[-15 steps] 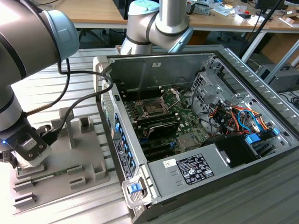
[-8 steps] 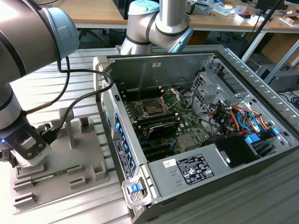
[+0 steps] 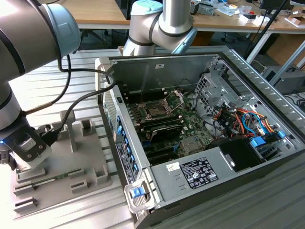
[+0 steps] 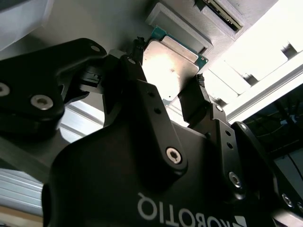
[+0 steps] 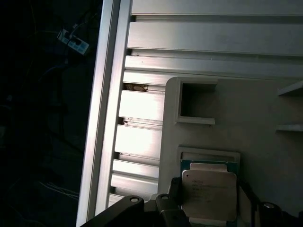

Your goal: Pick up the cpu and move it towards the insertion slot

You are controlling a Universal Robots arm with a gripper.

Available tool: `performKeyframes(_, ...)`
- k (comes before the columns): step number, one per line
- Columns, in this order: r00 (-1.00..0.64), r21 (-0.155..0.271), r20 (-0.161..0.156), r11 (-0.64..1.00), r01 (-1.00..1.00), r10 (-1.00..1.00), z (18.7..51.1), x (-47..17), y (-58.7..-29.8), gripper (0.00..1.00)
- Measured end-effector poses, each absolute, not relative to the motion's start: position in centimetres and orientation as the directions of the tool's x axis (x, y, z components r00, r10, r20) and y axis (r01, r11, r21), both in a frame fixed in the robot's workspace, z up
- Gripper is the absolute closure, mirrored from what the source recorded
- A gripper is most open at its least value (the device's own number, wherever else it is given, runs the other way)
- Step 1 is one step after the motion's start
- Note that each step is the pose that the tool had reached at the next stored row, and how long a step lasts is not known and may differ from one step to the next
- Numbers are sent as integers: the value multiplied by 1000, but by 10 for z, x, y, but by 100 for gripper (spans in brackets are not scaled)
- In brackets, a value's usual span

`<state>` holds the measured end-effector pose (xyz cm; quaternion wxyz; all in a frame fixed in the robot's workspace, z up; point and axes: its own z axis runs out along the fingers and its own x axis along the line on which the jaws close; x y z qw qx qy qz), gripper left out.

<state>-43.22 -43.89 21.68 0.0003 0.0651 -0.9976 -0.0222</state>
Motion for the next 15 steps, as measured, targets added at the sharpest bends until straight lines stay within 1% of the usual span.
performKeyframes(15,-992,44,-2,991,-130,-130,225,-432,-439,45)
